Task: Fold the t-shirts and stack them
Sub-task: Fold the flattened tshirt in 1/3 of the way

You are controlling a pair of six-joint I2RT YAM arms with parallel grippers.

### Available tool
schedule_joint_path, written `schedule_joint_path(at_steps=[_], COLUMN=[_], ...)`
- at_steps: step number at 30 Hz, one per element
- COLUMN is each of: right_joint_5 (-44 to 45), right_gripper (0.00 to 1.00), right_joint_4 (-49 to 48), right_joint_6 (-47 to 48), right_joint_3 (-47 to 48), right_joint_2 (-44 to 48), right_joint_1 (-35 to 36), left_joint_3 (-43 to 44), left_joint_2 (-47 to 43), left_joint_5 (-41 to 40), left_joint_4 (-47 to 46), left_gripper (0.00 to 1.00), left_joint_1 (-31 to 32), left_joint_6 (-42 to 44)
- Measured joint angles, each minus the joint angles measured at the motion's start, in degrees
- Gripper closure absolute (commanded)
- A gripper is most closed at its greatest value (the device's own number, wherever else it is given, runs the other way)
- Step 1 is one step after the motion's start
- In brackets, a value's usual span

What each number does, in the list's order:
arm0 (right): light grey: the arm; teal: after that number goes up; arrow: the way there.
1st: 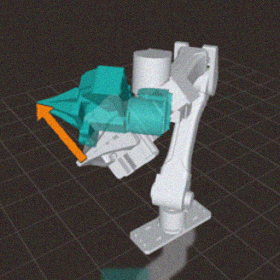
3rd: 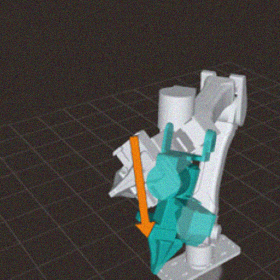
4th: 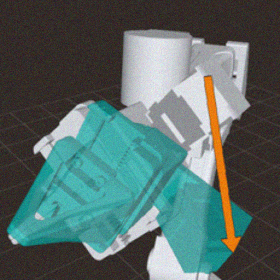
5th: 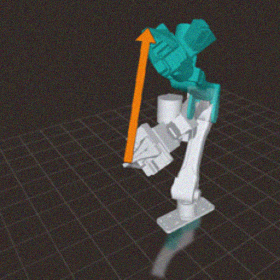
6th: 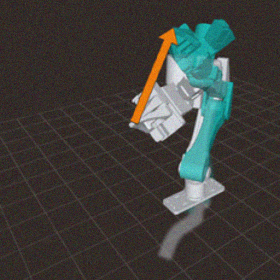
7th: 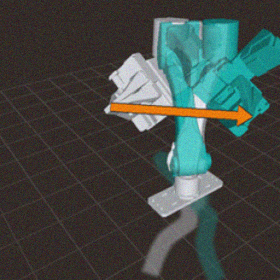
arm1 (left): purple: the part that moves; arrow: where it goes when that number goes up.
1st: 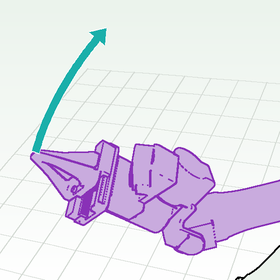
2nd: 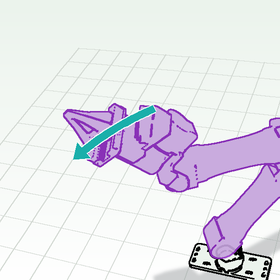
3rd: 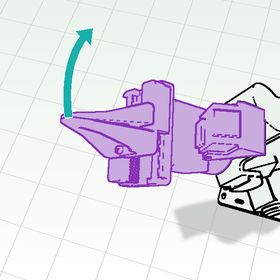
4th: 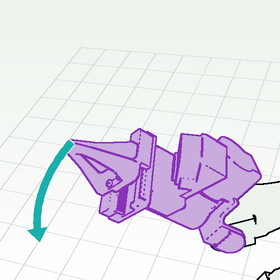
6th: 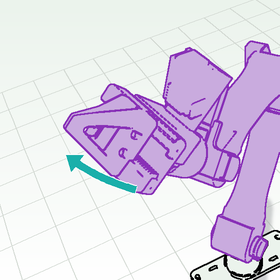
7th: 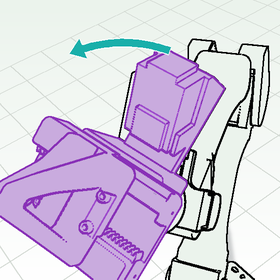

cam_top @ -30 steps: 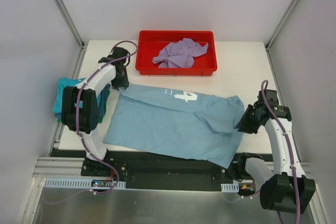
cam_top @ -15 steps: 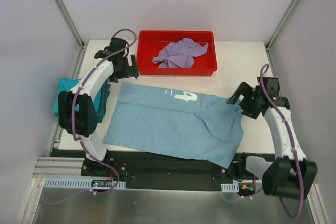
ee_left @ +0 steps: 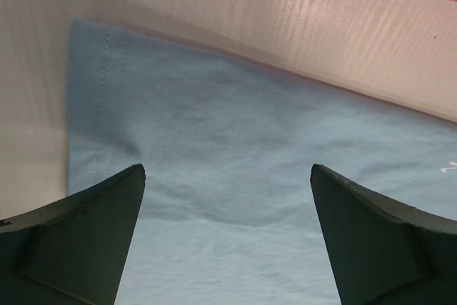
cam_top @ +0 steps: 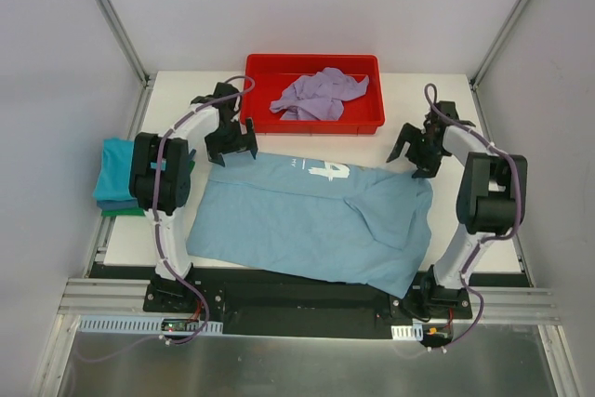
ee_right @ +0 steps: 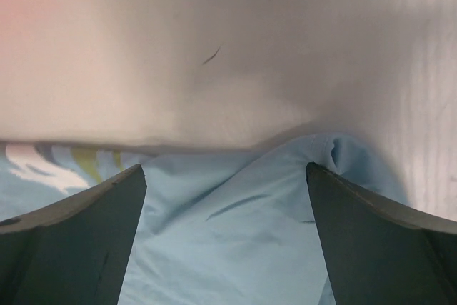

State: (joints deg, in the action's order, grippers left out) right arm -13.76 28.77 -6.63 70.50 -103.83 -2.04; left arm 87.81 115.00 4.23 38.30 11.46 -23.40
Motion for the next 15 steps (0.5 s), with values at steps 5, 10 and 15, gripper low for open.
schedule_joint_path(at_steps=[5, 10, 15], right_joint_5=[-1.0, -3.2, -4.9], right_gripper=[0.04, 0.04, 0.03], right_joint_4=[2.6, 4.7, 6.7], right_joint_6=[0.6, 1.4, 5.3], right_joint_3=[7.2, 16.7, 27.7], right_joint_2=[-7.4, -14.0, -20.9], right_joint_1=[-2.8, -5.0, -5.2], left_joint_3=[0.2, 2.8, 6.0], left_joint_2=[2.3, 4.6, 6.7], left_joint_5=[-0.2, 0.0, -0.3], left_joint_4=[-0.3, -0.1, -0.1], left_gripper=[0.01, 0.01, 0.01], left_joint_1=[-1.0, -1.4, -1.4], left_joint_6=[0.0, -0.2, -0.4])
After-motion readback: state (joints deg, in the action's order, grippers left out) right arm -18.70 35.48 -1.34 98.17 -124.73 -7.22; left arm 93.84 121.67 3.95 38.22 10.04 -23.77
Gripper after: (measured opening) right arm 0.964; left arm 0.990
